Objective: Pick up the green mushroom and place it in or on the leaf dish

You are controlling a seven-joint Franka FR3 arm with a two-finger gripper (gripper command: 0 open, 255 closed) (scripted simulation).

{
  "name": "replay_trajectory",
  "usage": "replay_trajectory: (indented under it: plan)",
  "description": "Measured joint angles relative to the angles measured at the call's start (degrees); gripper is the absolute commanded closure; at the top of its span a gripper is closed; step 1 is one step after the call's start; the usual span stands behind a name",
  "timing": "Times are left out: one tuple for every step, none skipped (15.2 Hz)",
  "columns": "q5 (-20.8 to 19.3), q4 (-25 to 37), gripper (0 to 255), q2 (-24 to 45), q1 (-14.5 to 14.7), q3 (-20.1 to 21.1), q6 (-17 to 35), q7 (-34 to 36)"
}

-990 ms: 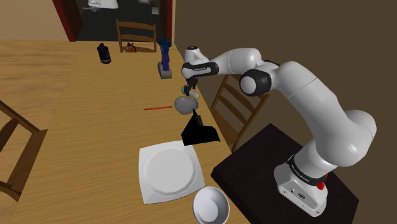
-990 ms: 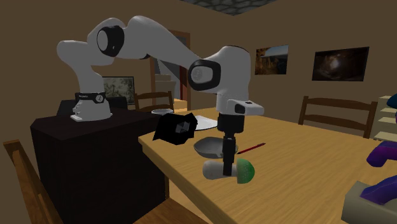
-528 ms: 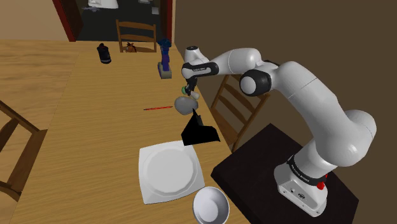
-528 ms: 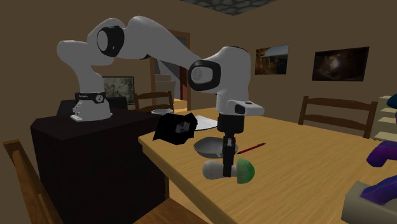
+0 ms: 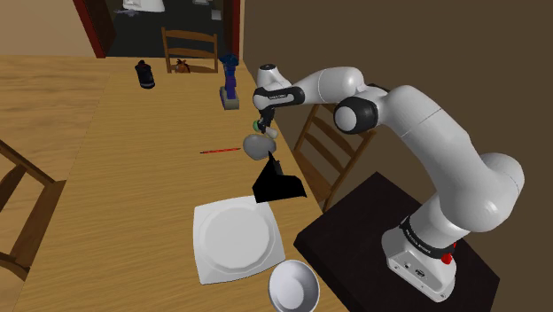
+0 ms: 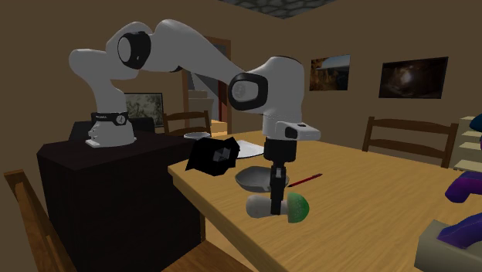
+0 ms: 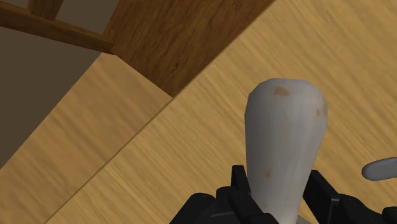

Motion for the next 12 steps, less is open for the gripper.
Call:
replay_trajectory:
  plan:
    - [-0.02, -0.72, 255, -0.56, 0.02, 0.01, 0.14, 0.05]
    - [-0.02, -1.25, 255, -1.15, 0.01, 0.02, 0.08, 0.05]
    - [-0.01, -1.67, 255, -1.78, -0.05, 0.03, -0.12, -0.04]
    - [-0.01, -2.15, 255, -2.44, -0.07, 0.05, -0.28, -0.07]
    - [-0.02, -3.02, 255, -3.34, -0.02, 0.06, -0.31, 0.00]
    - [-0.02, -3.46, 255, -4.01, 0.00, 0.08, -0.53, 0.00]
    - [-0.02, -4.10, 255, -4.83, -0.03, 0.09, -0.71, -0.05]
    - [0.01, -3.86, 255, -5.08, -0.04, 0.11, -1.19, -0.12]
    - [0.00, -4.87, 255, -6.09, -0.10, 0.13, -1.20, -0.16]
    - [0.03, -4.58, 255, -6.34, -0.13, 0.14, -1.72, -0.26]
    - [0.05, -4.36, 255, -6.65, -0.08, 0.15, -2.26, -0.27]
    - [0.07, -4.43, 255, -7.12, -0.04, 0.18, -2.68, -0.28]
